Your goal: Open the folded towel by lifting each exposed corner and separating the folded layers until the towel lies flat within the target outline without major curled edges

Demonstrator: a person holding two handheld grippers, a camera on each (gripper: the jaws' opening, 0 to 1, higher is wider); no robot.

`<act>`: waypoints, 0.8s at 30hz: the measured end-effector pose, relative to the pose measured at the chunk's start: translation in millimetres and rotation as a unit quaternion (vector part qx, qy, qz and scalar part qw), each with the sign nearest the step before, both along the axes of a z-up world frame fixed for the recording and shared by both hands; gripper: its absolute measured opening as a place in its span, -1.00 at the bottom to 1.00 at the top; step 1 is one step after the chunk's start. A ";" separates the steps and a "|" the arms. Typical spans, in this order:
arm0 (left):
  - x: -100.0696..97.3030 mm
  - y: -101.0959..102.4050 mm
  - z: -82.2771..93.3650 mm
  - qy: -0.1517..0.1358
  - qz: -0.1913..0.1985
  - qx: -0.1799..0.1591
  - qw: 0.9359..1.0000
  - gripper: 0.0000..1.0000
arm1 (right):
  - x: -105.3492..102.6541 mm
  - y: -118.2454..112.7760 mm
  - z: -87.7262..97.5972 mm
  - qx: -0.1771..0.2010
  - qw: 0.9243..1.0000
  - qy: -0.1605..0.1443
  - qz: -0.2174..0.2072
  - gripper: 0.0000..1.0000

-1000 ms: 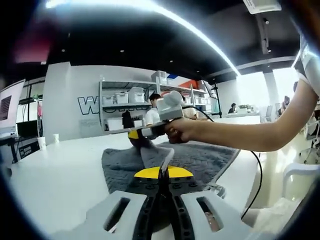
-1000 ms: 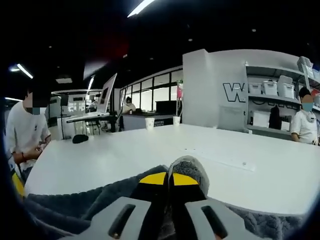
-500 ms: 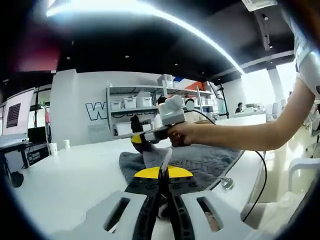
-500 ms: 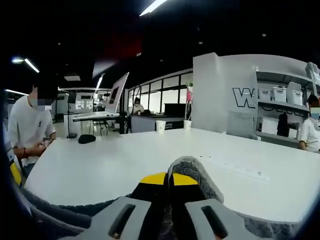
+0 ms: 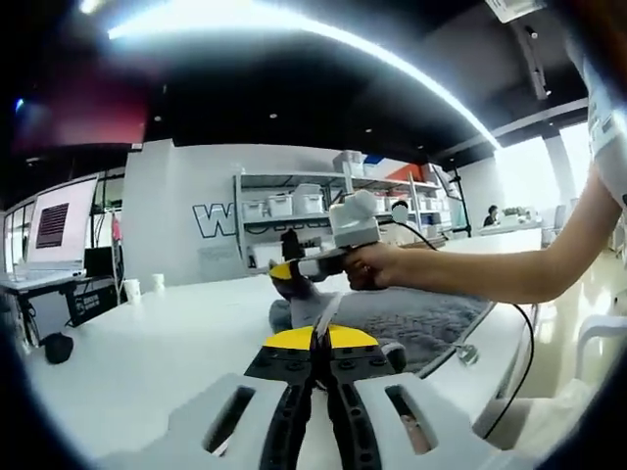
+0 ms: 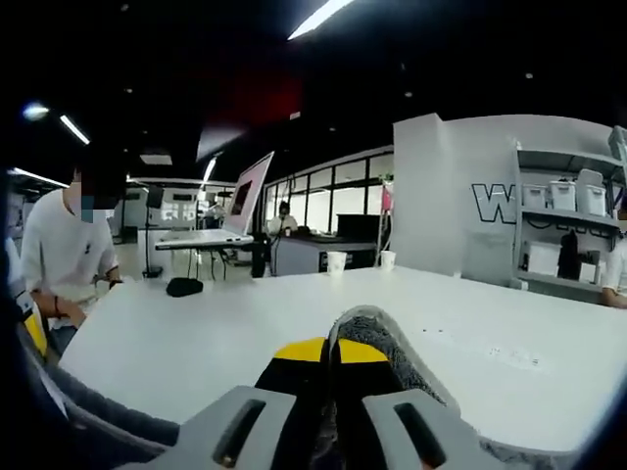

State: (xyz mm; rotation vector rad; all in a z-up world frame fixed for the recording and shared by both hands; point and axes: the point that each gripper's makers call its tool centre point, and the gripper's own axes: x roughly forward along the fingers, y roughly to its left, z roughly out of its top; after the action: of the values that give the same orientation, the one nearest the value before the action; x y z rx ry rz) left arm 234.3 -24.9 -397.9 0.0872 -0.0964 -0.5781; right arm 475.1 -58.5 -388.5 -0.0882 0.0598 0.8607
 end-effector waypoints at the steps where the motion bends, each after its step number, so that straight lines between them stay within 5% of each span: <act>1: 0.0 2.5 0.2 0.000 0.003 -0.001 1.000 -0.98 | 0.4 5.2 2.2 0.000 1.000 -0.001 0.002 -1.00; 8: -3.1 29.2 5.5 -0.007 0.033 0.000 0.999 -0.98 | -2.8 36.2 12.0 0.000 1.000 -0.014 0.021 -1.00; 24: -4.5 73.9 -0.9 -0.001 0.087 -0.012 0.996 -0.98 | -4.9 101.5 3.8 -0.017 0.998 -0.006 0.060 -1.00</act>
State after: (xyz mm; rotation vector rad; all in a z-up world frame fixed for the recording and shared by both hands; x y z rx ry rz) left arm 229.8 49.0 -398.8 0.0720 -0.0974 -0.4036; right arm 470.2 43.0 -384.7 -0.1293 0.0580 0.9796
